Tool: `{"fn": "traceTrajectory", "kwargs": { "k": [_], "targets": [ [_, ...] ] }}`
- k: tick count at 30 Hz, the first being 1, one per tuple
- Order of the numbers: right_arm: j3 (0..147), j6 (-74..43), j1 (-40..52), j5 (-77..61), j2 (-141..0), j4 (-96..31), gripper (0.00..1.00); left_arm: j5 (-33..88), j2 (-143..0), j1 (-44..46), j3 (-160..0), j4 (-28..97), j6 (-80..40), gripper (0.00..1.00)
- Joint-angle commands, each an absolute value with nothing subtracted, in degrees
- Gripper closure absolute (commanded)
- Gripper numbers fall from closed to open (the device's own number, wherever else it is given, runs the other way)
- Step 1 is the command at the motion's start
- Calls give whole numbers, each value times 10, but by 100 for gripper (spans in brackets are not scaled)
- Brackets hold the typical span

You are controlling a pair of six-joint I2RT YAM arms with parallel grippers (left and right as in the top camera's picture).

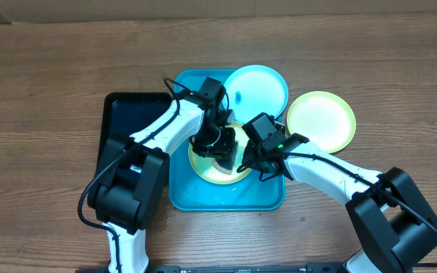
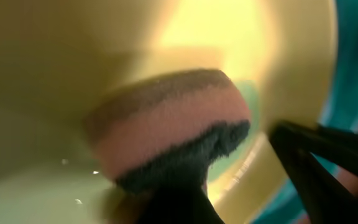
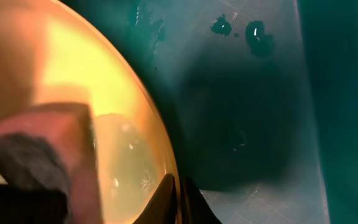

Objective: Clean dirty plates on tray and stack at the side
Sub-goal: 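Carry the sponge left, drop it on the black tray, raise left arm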

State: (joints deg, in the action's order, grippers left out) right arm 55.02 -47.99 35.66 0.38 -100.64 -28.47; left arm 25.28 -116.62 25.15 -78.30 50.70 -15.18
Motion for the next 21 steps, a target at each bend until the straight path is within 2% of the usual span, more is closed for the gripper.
{"fn": "traceTrajectory", "kwargs": {
  "k": [1, 5, 10, 16, 21],
  "targets": [
    [554, -479, 359, -1, -1010, -282, 95, 324, -1117, 239, -780, 514, -123, 96],
    [554, -479, 359, -1, -1010, -283, 95, 284, -1046, 196, -781, 527, -117, 96],
    [554, -479, 359, -1, -1010, -283, 95, 139, -974, 104, -781, 576, -117, 96],
    [554, -479, 359, -1, -1010, -283, 95, -3, -973, 5, -780, 609, -118, 96],
    [554, -479, 359, -1, -1010, -283, 95, -53, -990, -34, -780, 592, -118, 96]
  ]
}}
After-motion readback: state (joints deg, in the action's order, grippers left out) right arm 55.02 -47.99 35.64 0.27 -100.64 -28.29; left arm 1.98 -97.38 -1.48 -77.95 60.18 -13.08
